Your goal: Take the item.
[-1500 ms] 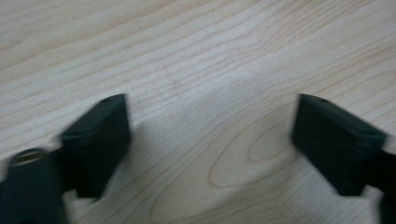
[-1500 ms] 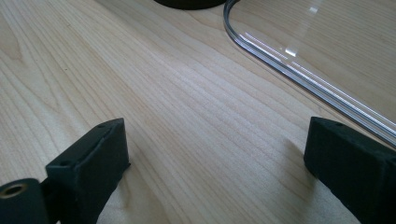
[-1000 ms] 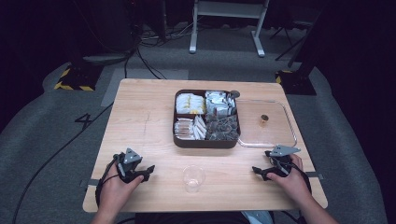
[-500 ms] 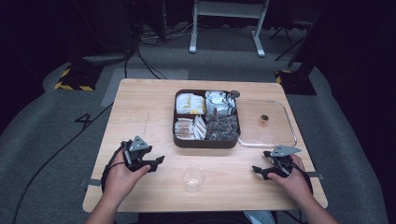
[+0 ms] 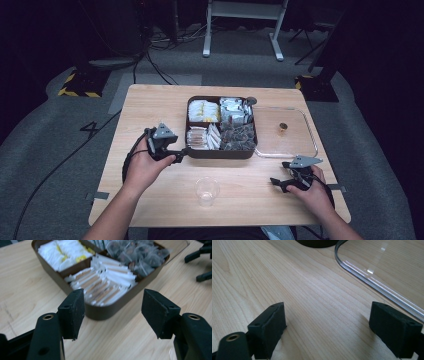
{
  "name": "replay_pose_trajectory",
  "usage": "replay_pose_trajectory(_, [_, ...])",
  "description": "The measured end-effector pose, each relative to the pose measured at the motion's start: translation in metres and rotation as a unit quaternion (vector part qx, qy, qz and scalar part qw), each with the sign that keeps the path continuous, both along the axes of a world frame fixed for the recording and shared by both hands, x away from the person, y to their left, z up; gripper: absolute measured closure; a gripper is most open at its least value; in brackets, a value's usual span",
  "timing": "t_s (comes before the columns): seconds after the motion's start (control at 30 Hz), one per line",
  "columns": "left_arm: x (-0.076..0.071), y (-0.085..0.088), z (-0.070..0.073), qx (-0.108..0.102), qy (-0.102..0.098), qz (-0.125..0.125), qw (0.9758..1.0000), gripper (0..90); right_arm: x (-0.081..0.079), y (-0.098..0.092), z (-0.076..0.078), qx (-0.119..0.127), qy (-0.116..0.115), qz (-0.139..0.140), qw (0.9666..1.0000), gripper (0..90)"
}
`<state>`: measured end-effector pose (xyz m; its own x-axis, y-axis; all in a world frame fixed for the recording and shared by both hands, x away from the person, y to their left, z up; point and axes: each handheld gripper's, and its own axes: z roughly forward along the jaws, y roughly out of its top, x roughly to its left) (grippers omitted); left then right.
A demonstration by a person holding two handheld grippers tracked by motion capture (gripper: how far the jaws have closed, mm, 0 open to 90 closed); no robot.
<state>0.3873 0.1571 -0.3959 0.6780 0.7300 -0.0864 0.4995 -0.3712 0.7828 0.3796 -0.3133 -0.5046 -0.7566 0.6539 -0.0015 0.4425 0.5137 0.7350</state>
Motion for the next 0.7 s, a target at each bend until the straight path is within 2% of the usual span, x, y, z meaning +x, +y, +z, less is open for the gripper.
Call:
replay_pose_trajectory(0.03, [0.0,0.0,0.0,0.0,0.0,0.0,1.0,35.9,0.0,0.0,0.0,0.0,0.0,0.0,1.0,13.9])
replay_pose_trajectory(0.1, [0.013,-0.007,0.008,-0.009,0.0,-0.009,0.9999,35.9,0.0,0.0,0.0,0.0,0.0,0.0,1.0,13.9])
replay_pose_trajectory(0.2, [0.022,-0.01,0.011,-0.011,-0.004,-0.011,0.9999,35.8,0.0,0.0,0.0,0.0,0.0,0.0,1.0,13.9])
replay_pose_trajectory(0.27, [0.038,-0.016,0.016,-0.016,-0.005,-0.012,0.9998,35.9,0.0,0.0,0.0,0.0,0.0,0.0,1.0,13.9])
replay_pose_trajectory(0.33, [0.047,-0.019,0.017,-0.017,-0.006,-0.011,0.9998,35.9,0.0,0.0,0.0,0.0,0.0,0.0,1.0,13.9])
replay_pose_trajectory(0.4, [0.056,-0.023,0.018,-0.02,-0.003,-0.006,0.9998,36.4,0.0,0.0,0.0,0.0,0.0,0.0,1.0,13.9])
replay_pose_trajectory(0.43, [0.056,-0.023,0.018,-0.02,-0.003,-0.006,0.9998,36.7,0.0,0.0,0.0,0.0,0.0,0.0,1.0,13.9])
replay_pose_trajectory(0.47, [0.068,-0.026,0.018,-0.017,-0.004,-0.008,0.9998,36.8,0.0,0.0,0.0,0.0,0.0,0.0,1.0,13.9])
replay_pose_trajectory(0.5, [0.068,-0.026,0.018,-0.017,-0.004,-0.008,0.9998,36.9,0.0,0.0,0.0,0.0,0.0,0.0,1.0,13.9])
replay_pose_trajectory(0.6, [0.086,-0.033,0.017,-0.018,0.003,-0.012,0.9998,38.9,0.0,0.0,0.0,0.0,0.0,0.0,1.0,13.9])
replay_pose_trajectory(0.63, [0.086,-0.033,0.017,-0.018,0.003,-0.012,0.9998,39.3,0.0,0.0,0.0,0.0,0.0,0.0,1.0,13.9])
replay_pose_trajectory(0.7, [0.099,-0.039,0.015,-0.011,-0.003,-0.019,0.9998,39.2,0.0,0.0,0.0,0.0,0.0,0.0,1.0,13.9])
